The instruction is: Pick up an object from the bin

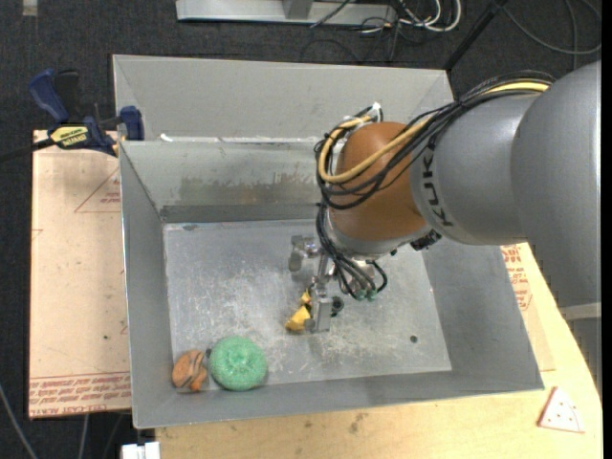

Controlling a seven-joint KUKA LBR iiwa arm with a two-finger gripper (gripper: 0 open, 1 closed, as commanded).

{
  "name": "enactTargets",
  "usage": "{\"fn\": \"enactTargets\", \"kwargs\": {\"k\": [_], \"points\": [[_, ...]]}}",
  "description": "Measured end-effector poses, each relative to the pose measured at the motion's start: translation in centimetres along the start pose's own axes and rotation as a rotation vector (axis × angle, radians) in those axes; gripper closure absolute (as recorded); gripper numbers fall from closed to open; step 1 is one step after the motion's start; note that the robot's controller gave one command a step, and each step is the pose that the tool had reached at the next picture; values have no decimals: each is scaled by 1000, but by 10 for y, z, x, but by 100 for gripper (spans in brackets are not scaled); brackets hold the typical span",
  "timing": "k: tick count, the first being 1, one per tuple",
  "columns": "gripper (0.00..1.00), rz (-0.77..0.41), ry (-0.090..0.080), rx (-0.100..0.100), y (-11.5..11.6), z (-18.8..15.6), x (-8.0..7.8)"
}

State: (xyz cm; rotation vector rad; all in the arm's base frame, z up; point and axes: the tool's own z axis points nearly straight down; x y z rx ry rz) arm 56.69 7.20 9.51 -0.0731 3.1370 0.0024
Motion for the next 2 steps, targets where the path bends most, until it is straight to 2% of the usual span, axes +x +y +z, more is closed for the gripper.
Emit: {"fn": "enactTargets", "kwargs": {"k": [1, 2], "points": [[100, 147, 2, 1, -11, 20, -1], [100, 147, 1, 0, -11, 20, -1]]}}
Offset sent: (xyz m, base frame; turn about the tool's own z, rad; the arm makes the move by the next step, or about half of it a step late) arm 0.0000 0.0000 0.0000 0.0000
